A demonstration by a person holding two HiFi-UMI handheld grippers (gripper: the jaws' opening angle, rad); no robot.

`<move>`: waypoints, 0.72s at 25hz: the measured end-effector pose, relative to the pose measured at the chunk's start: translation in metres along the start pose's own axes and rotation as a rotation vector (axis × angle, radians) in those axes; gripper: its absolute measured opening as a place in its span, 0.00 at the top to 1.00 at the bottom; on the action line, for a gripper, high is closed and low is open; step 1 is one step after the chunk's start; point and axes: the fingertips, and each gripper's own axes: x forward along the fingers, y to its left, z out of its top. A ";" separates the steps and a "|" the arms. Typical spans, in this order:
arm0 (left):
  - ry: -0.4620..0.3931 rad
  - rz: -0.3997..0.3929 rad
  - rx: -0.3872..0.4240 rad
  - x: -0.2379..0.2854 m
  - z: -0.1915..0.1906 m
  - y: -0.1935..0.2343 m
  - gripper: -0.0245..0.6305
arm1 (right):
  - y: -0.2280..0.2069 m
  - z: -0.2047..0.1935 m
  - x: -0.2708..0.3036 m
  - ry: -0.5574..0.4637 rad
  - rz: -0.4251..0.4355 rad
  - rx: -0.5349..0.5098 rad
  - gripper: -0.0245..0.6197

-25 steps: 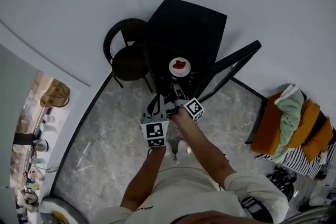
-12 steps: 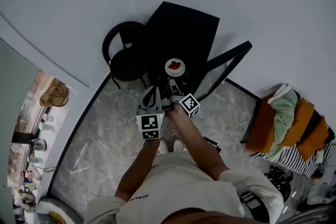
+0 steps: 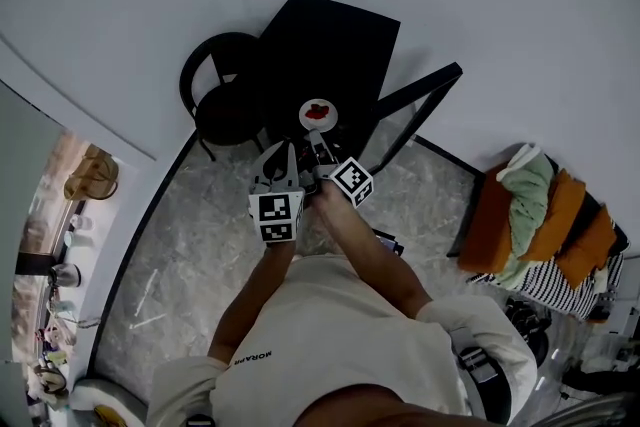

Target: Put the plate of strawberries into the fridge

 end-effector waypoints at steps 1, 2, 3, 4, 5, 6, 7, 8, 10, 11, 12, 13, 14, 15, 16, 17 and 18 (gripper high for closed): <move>-0.004 -0.007 0.003 0.000 0.002 -0.001 0.96 | 0.003 -0.001 0.000 0.005 0.007 -0.016 0.94; -0.009 -0.011 0.010 0.000 0.003 -0.002 0.96 | 0.005 -0.002 0.000 0.012 0.016 -0.034 0.94; -0.013 -0.013 0.018 0.001 0.005 -0.002 0.96 | 0.008 -0.003 0.002 0.020 0.025 -0.051 0.94; -0.016 -0.013 0.026 0.003 0.006 0.000 0.96 | 0.011 -0.004 0.005 0.028 0.033 -0.063 0.94; -0.018 -0.012 0.032 0.005 0.008 0.001 0.96 | 0.014 -0.004 0.008 0.036 0.038 -0.071 0.94; -0.017 -0.011 0.035 0.006 0.009 0.002 0.96 | 0.016 -0.005 0.008 0.044 0.042 -0.082 0.94; -0.016 -0.009 0.034 0.007 0.008 0.003 0.96 | 0.017 -0.006 0.009 0.053 0.044 -0.100 0.94; -0.016 -0.006 0.032 0.007 0.008 0.005 0.96 | 0.019 -0.008 0.009 0.063 0.047 -0.127 0.94; -0.015 0.000 0.028 0.008 0.008 0.009 0.96 | 0.023 -0.010 0.012 0.085 0.053 -0.195 0.94; -0.013 0.002 0.026 0.008 0.007 0.010 0.96 | 0.024 -0.010 0.012 0.094 0.055 -0.231 0.94; -0.010 0.003 0.022 0.009 0.006 0.011 0.96 | 0.025 -0.010 0.013 0.104 0.056 -0.267 0.94; -0.008 0.002 0.016 0.011 0.005 0.011 0.96 | 0.026 -0.010 0.013 0.116 0.057 -0.301 0.94; -0.008 0.000 0.010 0.012 0.005 0.011 0.96 | 0.027 -0.010 0.014 0.130 0.059 -0.330 0.94; -0.010 -0.002 0.005 0.013 0.005 0.011 0.96 | 0.028 -0.011 0.013 0.145 0.060 -0.352 0.94; -0.013 -0.003 0.003 0.014 0.005 0.011 0.96 | 0.027 -0.013 0.011 0.158 0.060 -0.371 0.94; -0.017 -0.003 0.004 0.014 0.005 0.011 0.96 | 0.026 -0.013 0.009 0.169 0.058 -0.392 0.94; -0.018 -0.005 0.005 0.015 0.005 0.009 0.96 | 0.025 -0.013 0.007 0.178 0.057 -0.422 0.94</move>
